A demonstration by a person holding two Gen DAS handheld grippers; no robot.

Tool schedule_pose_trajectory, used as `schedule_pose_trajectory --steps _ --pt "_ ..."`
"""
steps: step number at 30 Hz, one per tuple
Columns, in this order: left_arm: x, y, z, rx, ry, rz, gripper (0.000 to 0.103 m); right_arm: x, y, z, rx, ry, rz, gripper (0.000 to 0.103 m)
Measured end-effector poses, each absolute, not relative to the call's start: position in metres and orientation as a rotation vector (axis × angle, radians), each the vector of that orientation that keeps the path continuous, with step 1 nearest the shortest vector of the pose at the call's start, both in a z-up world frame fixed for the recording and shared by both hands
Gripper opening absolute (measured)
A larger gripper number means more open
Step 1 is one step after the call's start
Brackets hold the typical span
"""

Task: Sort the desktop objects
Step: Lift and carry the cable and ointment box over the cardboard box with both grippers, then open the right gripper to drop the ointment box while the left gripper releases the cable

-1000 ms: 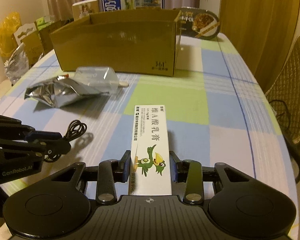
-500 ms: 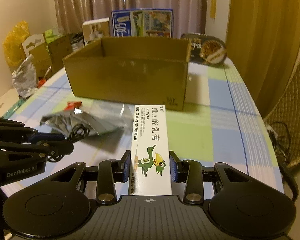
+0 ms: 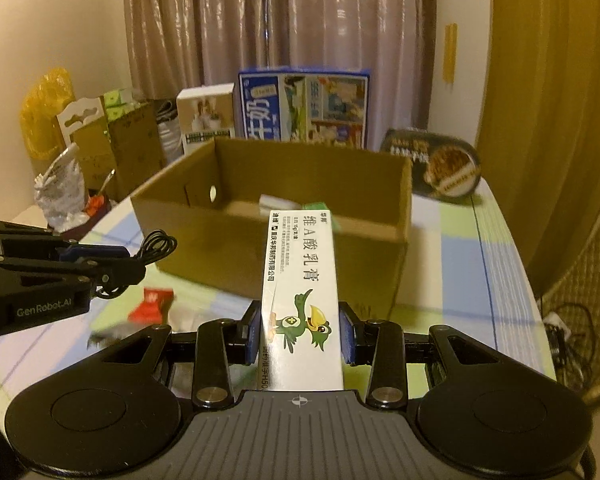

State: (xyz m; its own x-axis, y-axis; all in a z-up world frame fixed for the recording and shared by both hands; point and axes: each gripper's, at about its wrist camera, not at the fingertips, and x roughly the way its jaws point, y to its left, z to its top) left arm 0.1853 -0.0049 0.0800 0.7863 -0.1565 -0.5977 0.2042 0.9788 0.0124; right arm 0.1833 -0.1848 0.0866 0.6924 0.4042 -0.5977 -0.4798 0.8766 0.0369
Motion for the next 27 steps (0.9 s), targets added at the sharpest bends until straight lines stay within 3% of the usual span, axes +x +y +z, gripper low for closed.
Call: schedule_pose_trajectory --steps 16,27 --pt "0.300 0.015 0.119 0.061 0.551 -0.181 0.012 0.307 -0.132 0.113 -0.130 0.607 0.516 0.035" --pt "0.357 0.028 0.088 0.029 0.612 -0.182 0.012 0.351 -0.110 0.092 -0.145 0.653 0.525 0.035"
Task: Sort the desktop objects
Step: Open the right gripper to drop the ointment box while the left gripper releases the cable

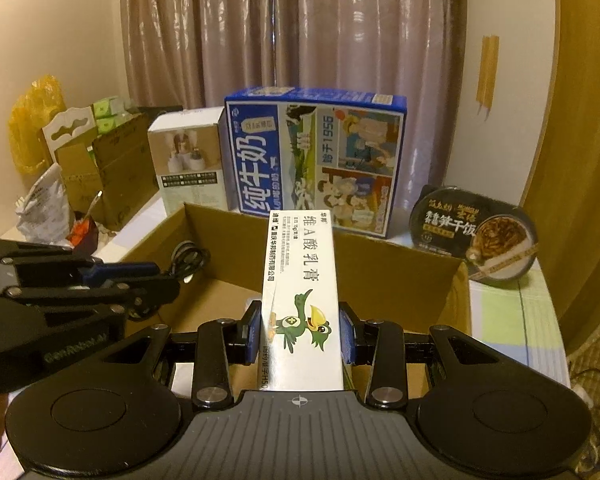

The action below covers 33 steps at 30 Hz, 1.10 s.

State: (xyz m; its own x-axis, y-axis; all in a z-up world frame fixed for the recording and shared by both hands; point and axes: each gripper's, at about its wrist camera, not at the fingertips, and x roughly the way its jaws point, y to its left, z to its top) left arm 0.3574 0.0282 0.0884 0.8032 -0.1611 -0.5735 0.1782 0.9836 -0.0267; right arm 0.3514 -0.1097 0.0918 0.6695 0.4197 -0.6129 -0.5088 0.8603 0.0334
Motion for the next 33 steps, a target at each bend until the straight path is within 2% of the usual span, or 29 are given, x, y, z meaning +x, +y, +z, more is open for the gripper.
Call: schedule_pose_trajectory --steps 4,6,19,22,25,26,28,33 --pt "0.365 0.027 0.075 0.017 0.626 -0.195 0.013 0.359 -0.109 0.084 -0.145 0.666 0.519 0.035" --pt "0.366 0.028 0.072 0.014 0.622 -0.190 0.025 0.361 -0.110 0.082 -0.140 0.670 0.517 0.035" --pt "0.350 0.061 0.082 -0.010 0.596 -0.130 0.027 0.362 -0.104 0.076 -0.135 0.687 0.528 0.035" --pt "0.345 0.064 0.084 -0.018 0.586 -0.124 0.030 0.365 -0.098 0.075 -0.142 0.690 0.533 0.035" --pt "0.340 0.068 0.086 -0.031 0.577 -0.120 0.036 0.370 -0.096 0.071 -0.109 0.700 0.553 0.036" --pt "0.338 0.068 0.086 -0.034 0.578 -0.120 0.041 0.372 -0.096 0.071 -0.092 0.696 0.557 0.036" --pt "0.335 0.070 0.087 -0.034 0.577 -0.126 0.046 0.371 -0.097 0.072 -0.085 0.688 0.542 0.047" --pt "0.322 0.076 0.089 -0.042 0.568 -0.119 0.050 0.359 -0.105 0.082 -0.071 0.658 0.545 0.053"
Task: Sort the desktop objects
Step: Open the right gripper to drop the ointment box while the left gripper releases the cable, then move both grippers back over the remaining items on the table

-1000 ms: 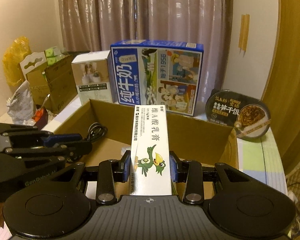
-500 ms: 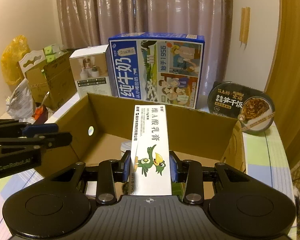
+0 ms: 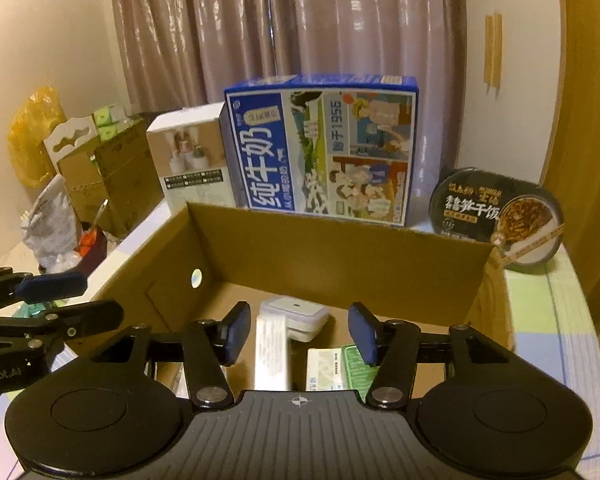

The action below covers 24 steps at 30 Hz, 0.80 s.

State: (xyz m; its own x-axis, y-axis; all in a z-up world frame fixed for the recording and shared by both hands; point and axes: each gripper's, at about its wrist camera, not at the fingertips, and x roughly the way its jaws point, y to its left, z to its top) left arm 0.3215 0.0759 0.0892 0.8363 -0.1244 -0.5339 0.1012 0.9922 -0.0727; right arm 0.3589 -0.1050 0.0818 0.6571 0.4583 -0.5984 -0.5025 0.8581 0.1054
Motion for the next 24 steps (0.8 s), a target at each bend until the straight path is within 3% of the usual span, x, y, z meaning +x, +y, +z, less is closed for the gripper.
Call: schedule_pose_trajectory --steps 5,16,24 --pt "0.299 0.081 0.095 -0.042 0.556 -0.114 0.062 0.330 -0.123 0.094 -0.041 0.631 0.539 0.056" --pt "0.227 0.098 0.092 -0.071 0.598 -0.081 0.075 0.232 -0.159 0.079 -0.091 0.653 0.562 0.082" --pt "0.169 0.098 0.070 -0.073 0.667 -0.072 0.086 0.172 -0.188 0.041 -0.082 0.761 0.541 0.087"
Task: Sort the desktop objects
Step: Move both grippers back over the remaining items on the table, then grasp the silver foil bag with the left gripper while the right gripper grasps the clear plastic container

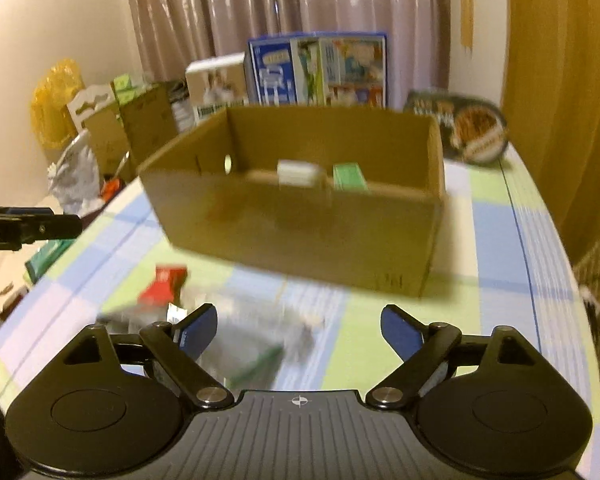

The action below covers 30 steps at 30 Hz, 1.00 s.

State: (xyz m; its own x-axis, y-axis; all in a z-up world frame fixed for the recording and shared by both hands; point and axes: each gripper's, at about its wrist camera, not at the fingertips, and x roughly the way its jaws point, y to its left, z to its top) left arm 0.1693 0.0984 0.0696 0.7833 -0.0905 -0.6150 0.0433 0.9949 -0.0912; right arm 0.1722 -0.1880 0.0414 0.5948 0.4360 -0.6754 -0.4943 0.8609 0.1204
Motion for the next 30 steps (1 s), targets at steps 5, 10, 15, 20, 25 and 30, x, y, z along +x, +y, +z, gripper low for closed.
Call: schedule_pose_trajectory --steps 5,10,15,20,25,30 --pt "0.142 0.089 0.055 -0.032 0.693 -0.132 0.095 0.144 -0.196 0.032 -0.060 0.802 0.541 0.089" --pt "0.127 0.076 0.048 0.084 0.705 -0.236 0.098 0.133 -0.195 0.030 -0.113 0.809 0.572 0.090" --pt "0.128 0.057 0.049 0.276 0.718 -0.384 0.098 0.137 -0.186 0.033 -0.230 0.797 0.654 0.091" --pt "0.140 0.036 0.041 0.508 0.737 -0.548 0.098 0.149 -0.171 0.039 -0.459 0.728 0.782 0.091" --pt "0.159 0.020 0.030 0.664 0.748 -0.658 0.096 0.164 -0.152 0.037 -0.757 0.653 0.891 0.091" --pt "0.180 0.009 0.009 0.796 0.783 -0.749 0.094 0.183 -0.137 0.025 -0.921 0.631 0.980 0.088"
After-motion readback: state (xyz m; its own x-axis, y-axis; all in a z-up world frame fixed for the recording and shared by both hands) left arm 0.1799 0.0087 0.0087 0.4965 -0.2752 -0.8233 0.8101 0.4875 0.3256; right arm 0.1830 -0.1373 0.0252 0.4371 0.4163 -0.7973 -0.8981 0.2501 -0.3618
